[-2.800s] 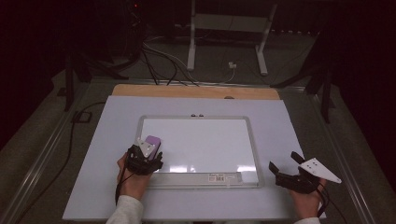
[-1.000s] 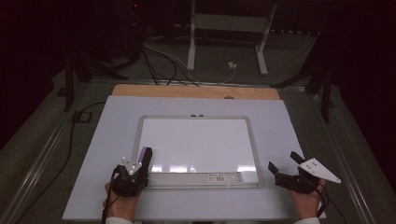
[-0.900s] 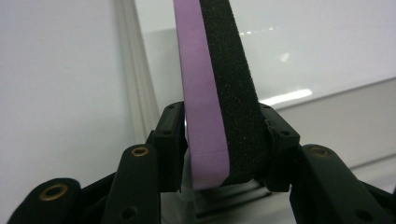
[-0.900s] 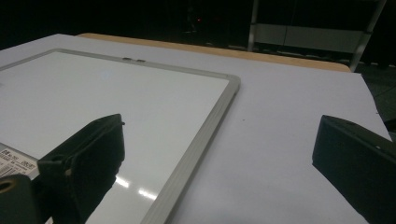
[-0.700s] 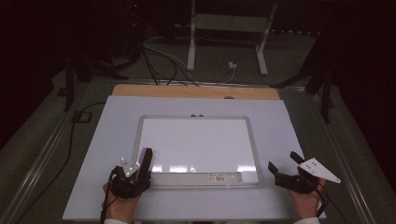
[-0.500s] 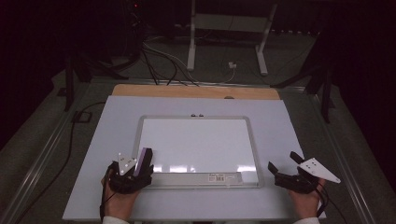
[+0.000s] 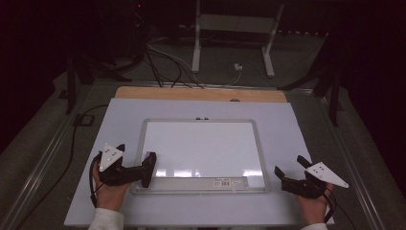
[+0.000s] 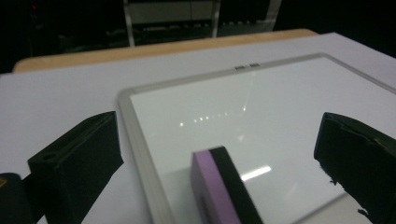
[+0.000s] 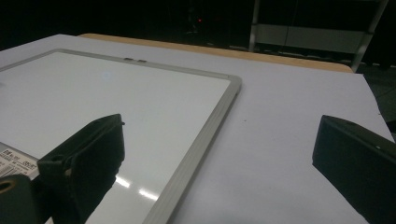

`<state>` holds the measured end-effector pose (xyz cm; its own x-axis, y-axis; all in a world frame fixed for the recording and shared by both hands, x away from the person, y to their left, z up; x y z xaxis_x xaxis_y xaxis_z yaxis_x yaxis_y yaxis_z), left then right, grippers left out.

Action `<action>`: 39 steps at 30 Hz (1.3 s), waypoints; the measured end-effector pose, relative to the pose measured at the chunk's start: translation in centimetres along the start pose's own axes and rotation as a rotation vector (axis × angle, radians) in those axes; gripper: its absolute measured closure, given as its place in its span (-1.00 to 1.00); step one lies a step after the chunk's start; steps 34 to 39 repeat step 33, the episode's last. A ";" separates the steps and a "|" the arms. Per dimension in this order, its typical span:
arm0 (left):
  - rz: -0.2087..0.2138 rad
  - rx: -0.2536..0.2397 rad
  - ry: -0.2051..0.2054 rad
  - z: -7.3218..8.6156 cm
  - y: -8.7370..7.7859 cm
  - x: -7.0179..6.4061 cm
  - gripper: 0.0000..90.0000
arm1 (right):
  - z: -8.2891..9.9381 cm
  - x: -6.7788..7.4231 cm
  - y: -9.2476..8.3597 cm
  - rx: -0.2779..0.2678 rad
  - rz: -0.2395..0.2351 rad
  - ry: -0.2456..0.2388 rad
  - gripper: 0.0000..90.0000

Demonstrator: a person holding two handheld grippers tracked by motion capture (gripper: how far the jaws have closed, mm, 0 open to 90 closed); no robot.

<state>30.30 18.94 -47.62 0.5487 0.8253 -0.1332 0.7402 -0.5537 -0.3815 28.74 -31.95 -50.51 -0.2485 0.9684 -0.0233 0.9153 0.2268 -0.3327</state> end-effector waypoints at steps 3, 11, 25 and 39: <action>-0.013 -0.018 0.012 0.1 -0.4 0.8 -0.98 | 0.0 0.0 0.0 0.000 -0.001 -0.001 -0.95; -0.036 -0.044 0.003 0.8 -1.4 2.3 -0.98 | -0.1 0.2 0.2 0.001 -0.006 -0.004 -0.96; -0.044 -0.080 0.008 2.1 -1.7 3.2 -0.98 | -0.4 0.0 0.1 -0.010 -0.005 0.005 -0.97; -0.052 -0.078 0.015 2.3 -1.8 3.2 -0.98 | -0.4 -0.1 0.1 -0.008 0.000 0.007 -0.97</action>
Point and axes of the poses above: each handheld gripper's, and its own axes: y roughly forward along the jaws, z roughly out of its underside, x roughly to its left, the point moved 6 cm from there along y, roughly forward along the jaws, and after that the axes turned 10 degrees about z, right-handed, at the moved point
